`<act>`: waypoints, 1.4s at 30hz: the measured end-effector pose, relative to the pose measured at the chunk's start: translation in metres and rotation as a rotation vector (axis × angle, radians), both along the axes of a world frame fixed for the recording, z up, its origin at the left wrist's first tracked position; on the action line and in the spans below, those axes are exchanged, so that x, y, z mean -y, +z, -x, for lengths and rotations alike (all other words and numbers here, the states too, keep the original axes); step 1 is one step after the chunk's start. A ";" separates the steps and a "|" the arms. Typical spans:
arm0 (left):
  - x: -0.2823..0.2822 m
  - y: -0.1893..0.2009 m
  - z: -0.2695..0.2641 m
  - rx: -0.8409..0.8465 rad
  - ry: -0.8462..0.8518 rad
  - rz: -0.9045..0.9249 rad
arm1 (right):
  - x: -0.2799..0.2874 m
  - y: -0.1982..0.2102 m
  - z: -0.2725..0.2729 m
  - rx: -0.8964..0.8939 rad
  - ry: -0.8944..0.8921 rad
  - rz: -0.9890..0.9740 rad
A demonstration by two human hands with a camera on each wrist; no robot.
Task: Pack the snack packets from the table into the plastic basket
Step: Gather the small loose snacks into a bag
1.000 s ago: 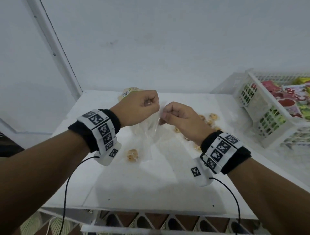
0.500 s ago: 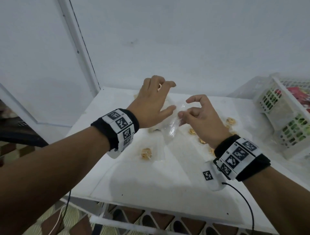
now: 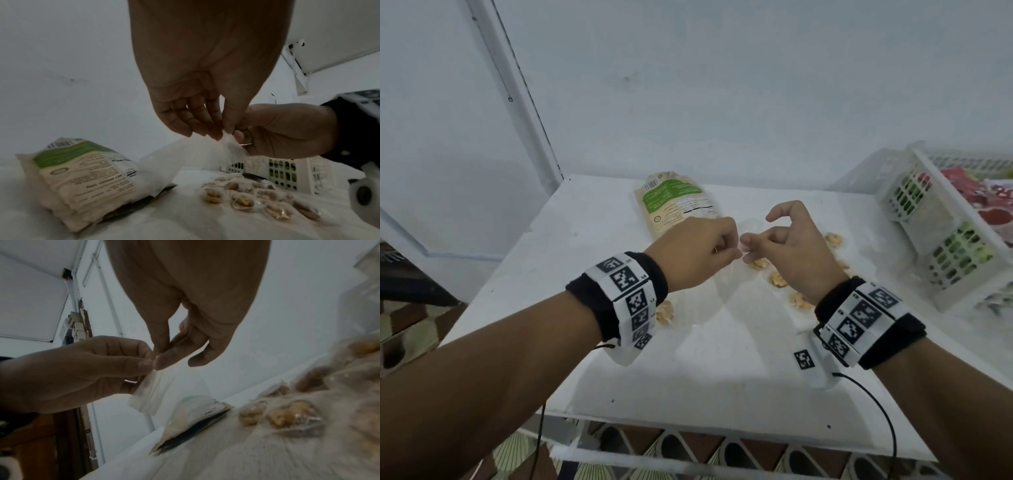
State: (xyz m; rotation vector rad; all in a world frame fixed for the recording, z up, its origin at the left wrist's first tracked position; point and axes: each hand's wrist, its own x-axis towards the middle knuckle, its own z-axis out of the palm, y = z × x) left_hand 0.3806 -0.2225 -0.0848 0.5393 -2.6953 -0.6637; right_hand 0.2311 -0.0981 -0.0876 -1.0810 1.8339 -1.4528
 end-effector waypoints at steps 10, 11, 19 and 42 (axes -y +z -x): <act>-0.002 0.008 0.008 -0.050 0.135 -0.104 | -0.023 -0.009 0.020 -0.161 0.034 -0.059; -0.003 0.009 0.009 -0.049 0.127 -0.117 | -0.025 -0.012 0.024 -0.298 0.059 -0.045; -0.015 0.015 0.020 -0.123 0.068 -0.187 | -0.031 -0.023 0.037 -1.068 0.179 0.033; -0.051 -0.003 0.040 -0.041 0.118 -0.106 | -0.098 -0.010 0.119 -0.966 0.288 -0.628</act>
